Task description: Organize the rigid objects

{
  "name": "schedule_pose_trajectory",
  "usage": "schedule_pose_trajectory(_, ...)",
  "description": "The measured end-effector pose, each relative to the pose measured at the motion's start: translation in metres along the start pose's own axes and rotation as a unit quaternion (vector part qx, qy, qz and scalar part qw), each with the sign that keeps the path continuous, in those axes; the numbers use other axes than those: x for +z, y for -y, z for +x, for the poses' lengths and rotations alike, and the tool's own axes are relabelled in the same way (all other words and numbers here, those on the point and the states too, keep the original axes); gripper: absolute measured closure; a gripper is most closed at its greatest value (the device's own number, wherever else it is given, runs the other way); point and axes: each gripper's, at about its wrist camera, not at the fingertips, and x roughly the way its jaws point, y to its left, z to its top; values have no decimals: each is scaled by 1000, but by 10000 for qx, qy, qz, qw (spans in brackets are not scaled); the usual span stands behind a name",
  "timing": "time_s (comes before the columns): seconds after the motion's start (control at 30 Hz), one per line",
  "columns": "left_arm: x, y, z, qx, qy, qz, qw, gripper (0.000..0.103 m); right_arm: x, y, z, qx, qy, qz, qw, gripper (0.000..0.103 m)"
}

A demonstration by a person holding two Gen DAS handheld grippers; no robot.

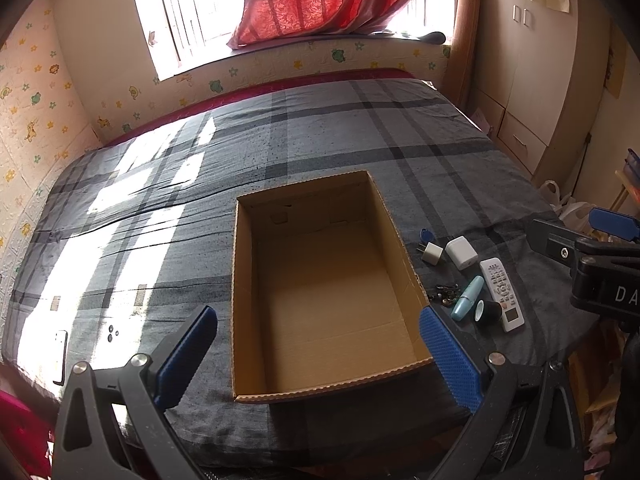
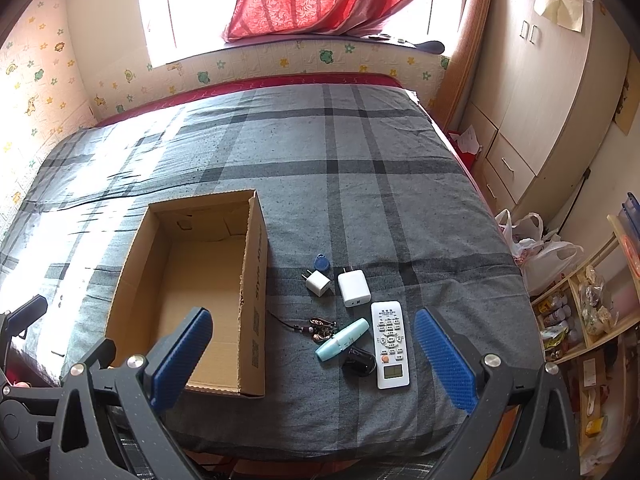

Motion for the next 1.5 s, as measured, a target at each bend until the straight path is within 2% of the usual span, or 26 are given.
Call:
schedule_pose_trajectory(0.47,2,-6,4,-33,-16,-32,10000,0,3,2,4,-15,-26,29,10000,0)
schedule_pose_trajectory(0.9,3,-32,15,-192,42,-149,9997,0,4,3,17,-27,-65,72,9999,0)
schedule_pose_trajectory(1.03,-2,-46,35,-273,-174,-230,9992,0,2,7,28,-54,-84,59,9999,0)
schedule_pose_trajectory(1.17,-8,-60,65,-127,-387,-268,9988,0,-2,15,44,-103,-101,93,9999,0)
schedule_pose_trajectory(1.5,-17,-105,149,53,-915,-798,9926,0,-16,30,74,-198,-384,127,9990,0)
